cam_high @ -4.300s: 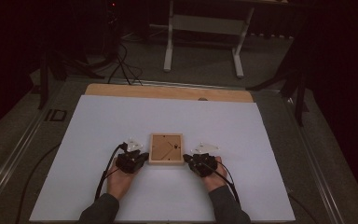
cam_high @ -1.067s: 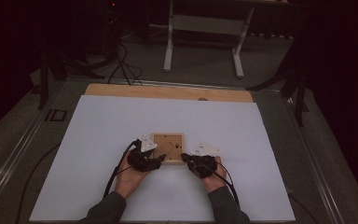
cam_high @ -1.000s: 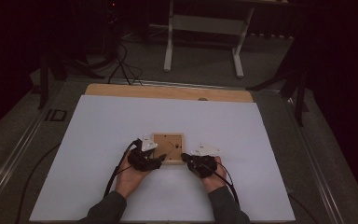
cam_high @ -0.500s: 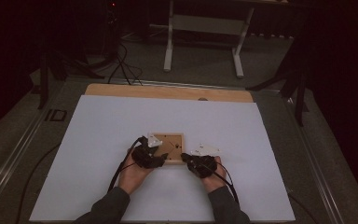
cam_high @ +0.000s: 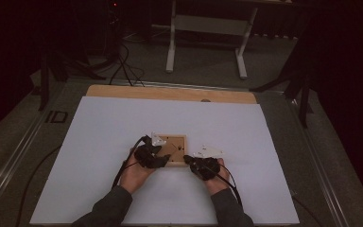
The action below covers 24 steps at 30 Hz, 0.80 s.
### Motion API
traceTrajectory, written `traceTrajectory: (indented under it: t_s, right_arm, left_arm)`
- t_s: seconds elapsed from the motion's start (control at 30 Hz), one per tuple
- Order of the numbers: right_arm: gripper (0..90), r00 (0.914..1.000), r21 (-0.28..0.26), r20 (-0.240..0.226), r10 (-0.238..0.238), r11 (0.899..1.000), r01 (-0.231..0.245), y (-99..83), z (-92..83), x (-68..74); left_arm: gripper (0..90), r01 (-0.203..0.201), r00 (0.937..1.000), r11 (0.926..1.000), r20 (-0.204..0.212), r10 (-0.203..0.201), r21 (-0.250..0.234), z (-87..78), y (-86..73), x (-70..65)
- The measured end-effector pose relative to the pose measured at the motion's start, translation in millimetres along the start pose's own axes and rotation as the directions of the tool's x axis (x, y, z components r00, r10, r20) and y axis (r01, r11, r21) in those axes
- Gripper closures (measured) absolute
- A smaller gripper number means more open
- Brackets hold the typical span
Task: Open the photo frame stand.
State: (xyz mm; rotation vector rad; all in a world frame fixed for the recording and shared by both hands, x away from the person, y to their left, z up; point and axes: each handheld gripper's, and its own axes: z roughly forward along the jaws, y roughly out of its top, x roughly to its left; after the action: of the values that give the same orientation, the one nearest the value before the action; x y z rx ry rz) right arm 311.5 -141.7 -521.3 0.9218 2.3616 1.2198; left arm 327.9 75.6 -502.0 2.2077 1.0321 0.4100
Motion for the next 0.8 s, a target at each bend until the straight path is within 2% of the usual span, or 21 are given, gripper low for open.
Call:
traceTrajectory:
  t_s: [0.33,0.47,0.73,0.8]
  right_arm:
    - [88.2,1.0,0.002,-0.001,-0.003,1.0,0.003,0.0,-0.1,-0.1]
    - [88.2,1.0,0.002,0.0,-0.003,1.0,0.003,0.0,-0.1,-0.1]
    - [88.2,1.0,0.001,-0.002,0.0,1.0,0.0,0.0,0.0,-0.1]
    - [88.2,1.0,0.001,0.0,-0.001,1.0,0.001,0.0,0.0,0.0]
  left_arm:
    - [50.5,0.014,0.9999,0.9996,0.0,-0.014,-0.023,-3.8,3.3,-0.3]
    - [46.6,0.02,0.9998,0.9994,-0.007,-0.02,-0.029,-5.3,2.8,-0.3]
    - [41.7,0.051,0.9987,0.9987,-0.008,-0.051,-0.01,-2.0,-5.3,2.4]
    - [41.8,0.044,0.9989,0.999,-0.012,-0.044,-0.011,-2.3,-6.0,1.6]
